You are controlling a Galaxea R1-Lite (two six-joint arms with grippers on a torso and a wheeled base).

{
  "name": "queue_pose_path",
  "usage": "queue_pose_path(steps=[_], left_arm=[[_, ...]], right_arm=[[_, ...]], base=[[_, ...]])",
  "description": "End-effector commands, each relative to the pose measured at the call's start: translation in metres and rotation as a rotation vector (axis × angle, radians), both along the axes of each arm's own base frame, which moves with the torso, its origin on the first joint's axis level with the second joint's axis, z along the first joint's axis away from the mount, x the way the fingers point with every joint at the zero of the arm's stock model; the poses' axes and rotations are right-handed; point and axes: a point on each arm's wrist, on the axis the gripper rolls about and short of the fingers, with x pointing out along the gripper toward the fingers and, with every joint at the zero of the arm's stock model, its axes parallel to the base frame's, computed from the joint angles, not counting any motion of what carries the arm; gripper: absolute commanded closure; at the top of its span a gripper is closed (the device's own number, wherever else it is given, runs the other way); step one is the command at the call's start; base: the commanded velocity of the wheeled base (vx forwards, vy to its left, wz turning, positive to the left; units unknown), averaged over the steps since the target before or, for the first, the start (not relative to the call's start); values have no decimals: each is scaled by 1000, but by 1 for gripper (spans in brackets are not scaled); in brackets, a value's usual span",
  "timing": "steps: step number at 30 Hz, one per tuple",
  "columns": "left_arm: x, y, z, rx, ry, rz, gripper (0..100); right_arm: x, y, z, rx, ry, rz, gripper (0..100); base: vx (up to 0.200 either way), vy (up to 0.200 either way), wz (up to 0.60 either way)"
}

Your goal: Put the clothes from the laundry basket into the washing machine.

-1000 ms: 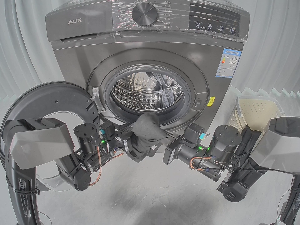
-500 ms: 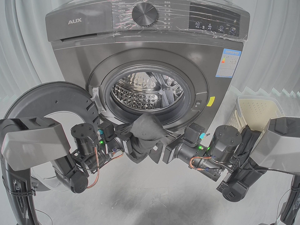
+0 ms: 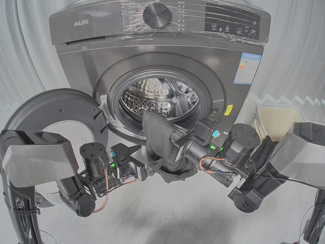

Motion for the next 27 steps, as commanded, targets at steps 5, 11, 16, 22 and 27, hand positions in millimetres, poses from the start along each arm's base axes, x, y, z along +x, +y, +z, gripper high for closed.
queue_pose_path(steps=[5,11,16,22,27], left_arm=[[3,-4,2,-13,-14,-49,0],[14,-12,5,-29,-52,-52,0],[17,-20,-5,-24,-42,-61,0],[18,-23,-6,-26,-43,-67,100],[21,-20,-5,-31,-46,-53,100]], right_arm=[[-8,2,-7,-19,19,19,100],[-13,5,-10,-27,29,34,100],[-14,6,-13,-31,36,37,100],[-14,6,-13,-29,36,36,100],[-12,3,-10,-21,33,27,100]], base=[[0,0,0],[0,0,0],[0,0,0],[0,0,0],[0,0,0]])
